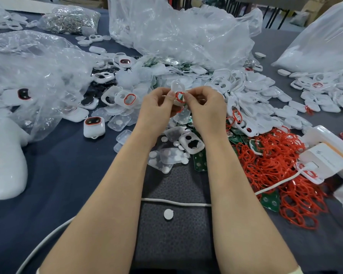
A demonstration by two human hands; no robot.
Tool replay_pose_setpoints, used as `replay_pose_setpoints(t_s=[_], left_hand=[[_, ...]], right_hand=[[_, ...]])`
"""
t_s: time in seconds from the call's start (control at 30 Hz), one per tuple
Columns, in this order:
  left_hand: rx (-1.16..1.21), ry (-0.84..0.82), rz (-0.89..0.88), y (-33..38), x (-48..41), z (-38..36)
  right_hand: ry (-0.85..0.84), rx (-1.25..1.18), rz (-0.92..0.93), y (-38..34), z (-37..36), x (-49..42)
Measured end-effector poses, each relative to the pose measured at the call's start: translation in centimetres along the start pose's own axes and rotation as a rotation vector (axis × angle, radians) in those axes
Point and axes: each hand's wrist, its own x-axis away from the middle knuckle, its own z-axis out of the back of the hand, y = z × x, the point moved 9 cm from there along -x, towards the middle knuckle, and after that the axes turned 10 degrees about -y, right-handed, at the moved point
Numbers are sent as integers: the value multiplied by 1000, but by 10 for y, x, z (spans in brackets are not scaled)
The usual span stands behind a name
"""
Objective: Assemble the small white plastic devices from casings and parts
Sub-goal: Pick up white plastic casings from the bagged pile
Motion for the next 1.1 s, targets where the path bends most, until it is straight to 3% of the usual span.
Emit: replay_pose_setpoints(t_s=[0.63, 1.1], left_hand=[[-22, 19, -1, -1, -1, 0], [-174, 25, -27, 1, 0, 0]], right_hand=[[37, 12, -8, -2, 2, 2], [72, 148, 10, -6, -5, 4]])
